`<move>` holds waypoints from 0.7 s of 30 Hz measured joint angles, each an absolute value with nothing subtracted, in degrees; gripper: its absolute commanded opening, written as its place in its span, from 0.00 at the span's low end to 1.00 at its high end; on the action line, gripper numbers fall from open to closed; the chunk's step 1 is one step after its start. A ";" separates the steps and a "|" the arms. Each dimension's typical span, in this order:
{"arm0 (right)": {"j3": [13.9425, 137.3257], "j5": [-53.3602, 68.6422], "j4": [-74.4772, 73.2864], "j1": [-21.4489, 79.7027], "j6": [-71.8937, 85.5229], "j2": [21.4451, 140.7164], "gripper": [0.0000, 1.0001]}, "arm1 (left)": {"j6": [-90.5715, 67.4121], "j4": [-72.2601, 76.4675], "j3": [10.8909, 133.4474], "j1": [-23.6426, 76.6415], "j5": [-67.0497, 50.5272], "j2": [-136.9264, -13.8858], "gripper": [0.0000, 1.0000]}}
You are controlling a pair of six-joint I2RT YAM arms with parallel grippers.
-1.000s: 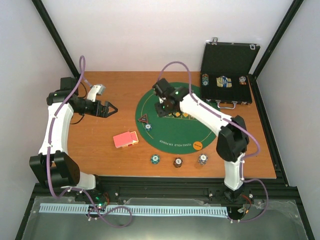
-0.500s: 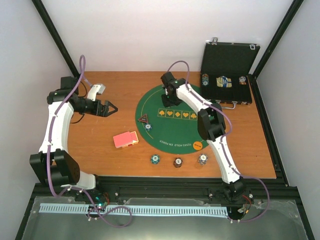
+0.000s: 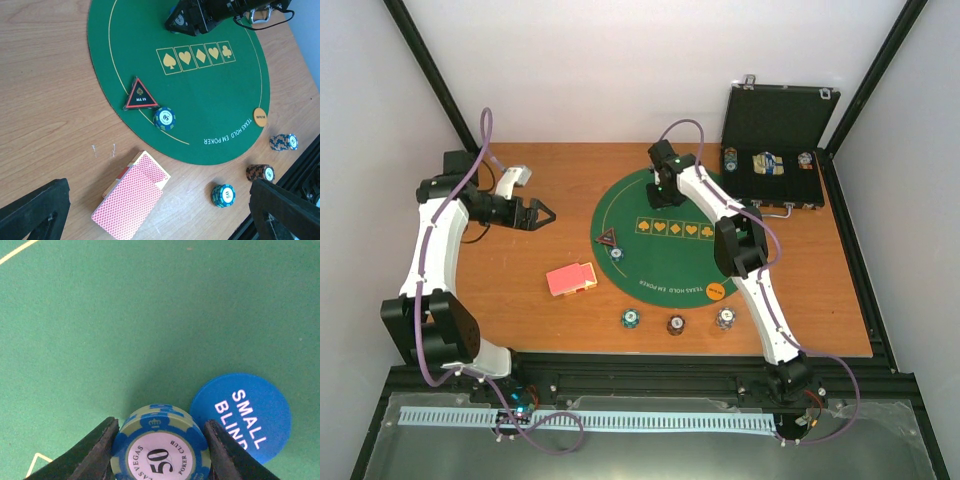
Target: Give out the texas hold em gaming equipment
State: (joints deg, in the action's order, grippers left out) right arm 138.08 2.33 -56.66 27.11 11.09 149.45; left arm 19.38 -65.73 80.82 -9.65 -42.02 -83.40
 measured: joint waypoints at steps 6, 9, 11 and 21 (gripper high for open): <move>139.33 3.01 -55.86 26.65 10.70 150.26 0.33 | 19.38 -65.56 81.32 -9.65 -41.98 -83.96 1.00; 139.35 3.42 -55.83 26.65 10.61 150.26 0.37 | 19.38 -65.56 81.32 -9.65 -41.95 -83.99 1.00; 139.35 3.55 -55.81 26.65 10.50 150.26 0.43 | 19.38 -65.56 81.32 -9.65 -41.95 -84.01 1.00; 139.35 3.57 -55.88 27.14 10.37 150.26 0.57 | 19.35 -65.56 81.32 -9.65 -41.95 -84.01 1.00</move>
State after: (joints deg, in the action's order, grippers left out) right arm 139.35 3.57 -55.88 27.14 10.37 150.26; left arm 19.35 -65.56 81.32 -9.65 -41.95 -84.01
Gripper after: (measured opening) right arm 0.527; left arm 0.996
